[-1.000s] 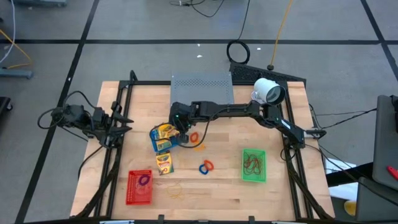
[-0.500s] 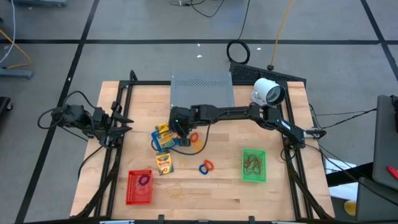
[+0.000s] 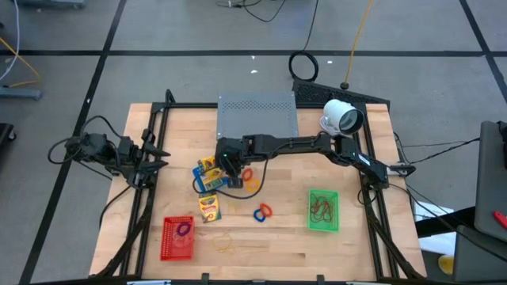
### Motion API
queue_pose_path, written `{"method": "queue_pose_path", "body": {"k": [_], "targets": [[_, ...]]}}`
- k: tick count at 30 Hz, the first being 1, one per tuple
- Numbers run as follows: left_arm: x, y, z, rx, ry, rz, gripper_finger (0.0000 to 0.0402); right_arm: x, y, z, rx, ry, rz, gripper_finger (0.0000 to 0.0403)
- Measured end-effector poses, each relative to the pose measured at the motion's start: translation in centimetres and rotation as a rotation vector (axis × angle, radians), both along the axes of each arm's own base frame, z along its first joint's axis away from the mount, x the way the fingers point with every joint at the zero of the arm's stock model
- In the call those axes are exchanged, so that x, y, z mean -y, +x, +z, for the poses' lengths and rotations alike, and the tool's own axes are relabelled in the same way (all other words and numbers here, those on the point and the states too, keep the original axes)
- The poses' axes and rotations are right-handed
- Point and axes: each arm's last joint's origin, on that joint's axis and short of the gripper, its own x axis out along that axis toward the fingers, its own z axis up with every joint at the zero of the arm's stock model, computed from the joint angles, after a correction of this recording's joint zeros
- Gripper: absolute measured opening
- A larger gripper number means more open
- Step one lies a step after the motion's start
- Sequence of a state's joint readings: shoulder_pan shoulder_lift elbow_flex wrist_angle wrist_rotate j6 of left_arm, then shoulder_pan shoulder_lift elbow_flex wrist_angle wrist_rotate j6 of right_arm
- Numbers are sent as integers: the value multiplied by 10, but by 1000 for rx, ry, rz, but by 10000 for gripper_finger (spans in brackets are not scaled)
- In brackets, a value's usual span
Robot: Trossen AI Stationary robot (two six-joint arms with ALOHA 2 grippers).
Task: Pick & Place Office Desk Supplies
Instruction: Put the yellow crayon box into the blue bin, then put the orange spiral keychain into the red bin
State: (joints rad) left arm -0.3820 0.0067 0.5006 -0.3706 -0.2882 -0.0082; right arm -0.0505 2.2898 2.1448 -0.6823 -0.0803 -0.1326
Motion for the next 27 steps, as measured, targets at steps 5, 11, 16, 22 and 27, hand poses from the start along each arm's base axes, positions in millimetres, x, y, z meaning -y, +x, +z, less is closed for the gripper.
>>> {"method": "queue_pose_path", "body": {"k": [5, 11, 16, 22, 27], "targets": [[0, 0, 0, 0, 0, 0, 136, 1, 0, 0, 4, 8, -18, 69], [0, 0, 0, 0, 0, 0, 136, 4, 1, 1, 12, -55, -67, 90], [0, 0, 0, -2, -1, 0, 136, 5, 0, 6, 30, -77, -85, 104], [0, 0, -1, -9, 2, 0, 136, 2, -1, 15, 53, -45, -116, 112], [0, 0, -2, -21, 5, -2, 136, -6, -8, 30, 73, -42, -106, 110]]}}
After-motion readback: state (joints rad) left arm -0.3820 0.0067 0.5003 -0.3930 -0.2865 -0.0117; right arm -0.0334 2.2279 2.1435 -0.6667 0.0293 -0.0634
